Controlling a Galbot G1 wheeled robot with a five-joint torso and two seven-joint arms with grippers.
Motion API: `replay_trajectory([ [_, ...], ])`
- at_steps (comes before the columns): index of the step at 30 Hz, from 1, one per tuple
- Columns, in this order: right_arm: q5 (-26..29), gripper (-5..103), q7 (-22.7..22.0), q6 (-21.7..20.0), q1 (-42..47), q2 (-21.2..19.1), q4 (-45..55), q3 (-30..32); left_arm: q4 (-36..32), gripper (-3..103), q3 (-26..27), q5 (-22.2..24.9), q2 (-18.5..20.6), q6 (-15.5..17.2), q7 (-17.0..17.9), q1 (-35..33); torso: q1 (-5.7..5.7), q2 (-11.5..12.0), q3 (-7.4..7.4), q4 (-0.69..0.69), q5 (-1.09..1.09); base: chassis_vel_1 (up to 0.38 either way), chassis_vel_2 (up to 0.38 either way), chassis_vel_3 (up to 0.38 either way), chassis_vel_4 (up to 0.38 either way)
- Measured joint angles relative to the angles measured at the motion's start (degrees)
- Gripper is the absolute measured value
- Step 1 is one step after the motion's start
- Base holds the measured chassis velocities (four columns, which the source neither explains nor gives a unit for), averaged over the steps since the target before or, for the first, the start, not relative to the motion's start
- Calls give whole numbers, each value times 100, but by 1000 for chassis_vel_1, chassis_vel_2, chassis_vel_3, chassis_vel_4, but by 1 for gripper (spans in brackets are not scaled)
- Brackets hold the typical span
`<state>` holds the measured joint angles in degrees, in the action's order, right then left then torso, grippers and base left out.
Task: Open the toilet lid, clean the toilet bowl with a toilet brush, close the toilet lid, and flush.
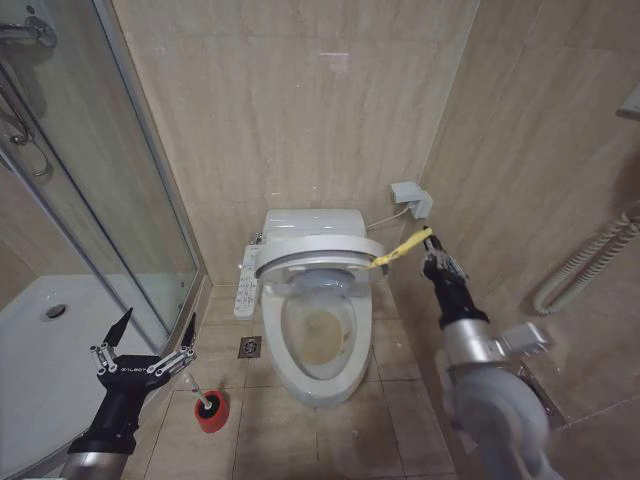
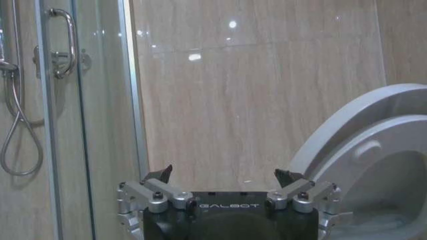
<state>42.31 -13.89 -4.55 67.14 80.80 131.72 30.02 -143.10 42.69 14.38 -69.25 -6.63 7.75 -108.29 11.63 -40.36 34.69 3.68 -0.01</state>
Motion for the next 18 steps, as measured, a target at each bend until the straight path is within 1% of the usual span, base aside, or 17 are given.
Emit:
replay_trajectory([
  [7,-19,0,77,237,-1036,22,-919,-199,0,100,0,0,0,0,0,0,0,0,0,-2,0,0,0,0,0],
  [9,-166,0,140,298,-1374,46,-1224,-251,0,100,0,0,0,0,0,0,0,0,0,-1,-1,0,0,0,0],
  [10,-166,0,140,298,-1374,46,-1224,-251,0,100,0,0,0,0,0,0,0,0,0,-1,-1,0,0,0,0],
  [14,-558,0,242,367,-2010,236,-1748,-311,0,100,0,0,0,0,0,0,0,0,0,-1,0,0,0,0,0],
  [18,-686,0,394,421,-2323,176,-2033,-348,0,100,0,0,0,0,0,0,0,0,0,-2,0,0,0,0,0],
])
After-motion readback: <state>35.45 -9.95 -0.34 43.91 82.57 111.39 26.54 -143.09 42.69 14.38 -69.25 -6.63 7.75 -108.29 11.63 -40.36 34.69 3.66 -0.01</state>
